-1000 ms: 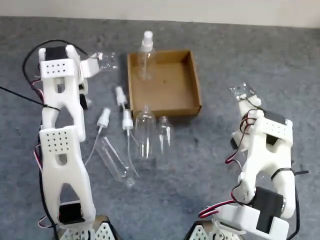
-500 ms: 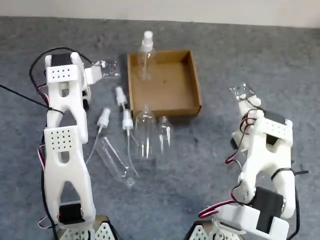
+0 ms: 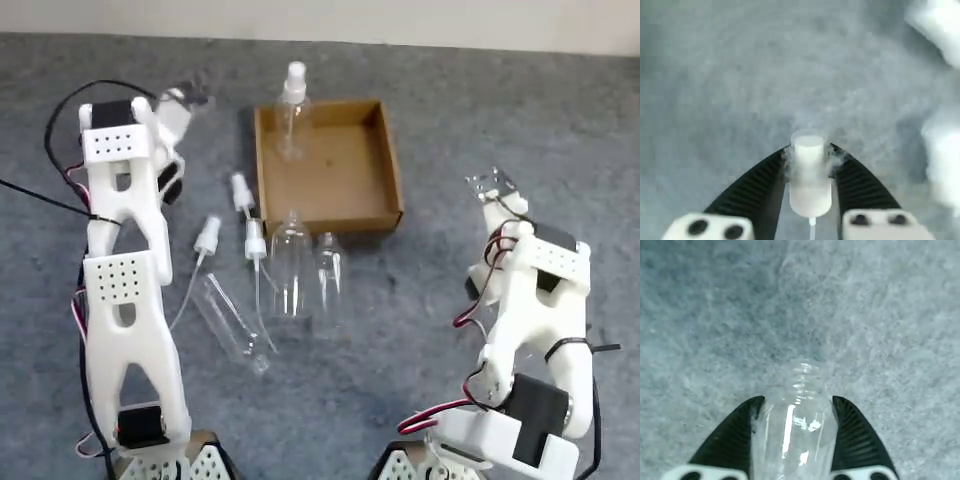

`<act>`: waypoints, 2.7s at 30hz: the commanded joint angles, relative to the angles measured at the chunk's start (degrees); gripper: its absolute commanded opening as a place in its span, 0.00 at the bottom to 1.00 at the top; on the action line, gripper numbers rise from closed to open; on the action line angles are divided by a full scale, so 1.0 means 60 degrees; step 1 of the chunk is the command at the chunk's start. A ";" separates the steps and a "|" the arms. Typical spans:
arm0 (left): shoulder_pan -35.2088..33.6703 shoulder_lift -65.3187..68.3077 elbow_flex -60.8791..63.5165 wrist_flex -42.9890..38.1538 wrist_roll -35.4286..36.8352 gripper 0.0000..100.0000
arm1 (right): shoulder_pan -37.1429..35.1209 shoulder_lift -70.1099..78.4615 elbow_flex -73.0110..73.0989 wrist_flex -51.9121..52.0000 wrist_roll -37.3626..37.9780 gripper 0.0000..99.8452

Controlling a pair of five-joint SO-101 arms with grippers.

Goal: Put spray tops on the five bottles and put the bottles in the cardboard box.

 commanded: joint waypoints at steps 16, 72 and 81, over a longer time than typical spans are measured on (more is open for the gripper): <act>0.0447 -0.4564 0.5883 0.0117 0.3487 0.02 | -0.0535 0.1267 -0.0198 -0.1604 -0.4190 0.00; 0.0242 -1.5216 1.4806 -0.3062 0.3692 0.02 | -0.2821 -0.1956 -0.2615 0.2293 -0.5187 0.00; 0.0930 -1.8659 1.5172 -0.3150 0.5084 0.02 | -0.7758 -0.6586 0.0769 0.0652 -0.6022 0.00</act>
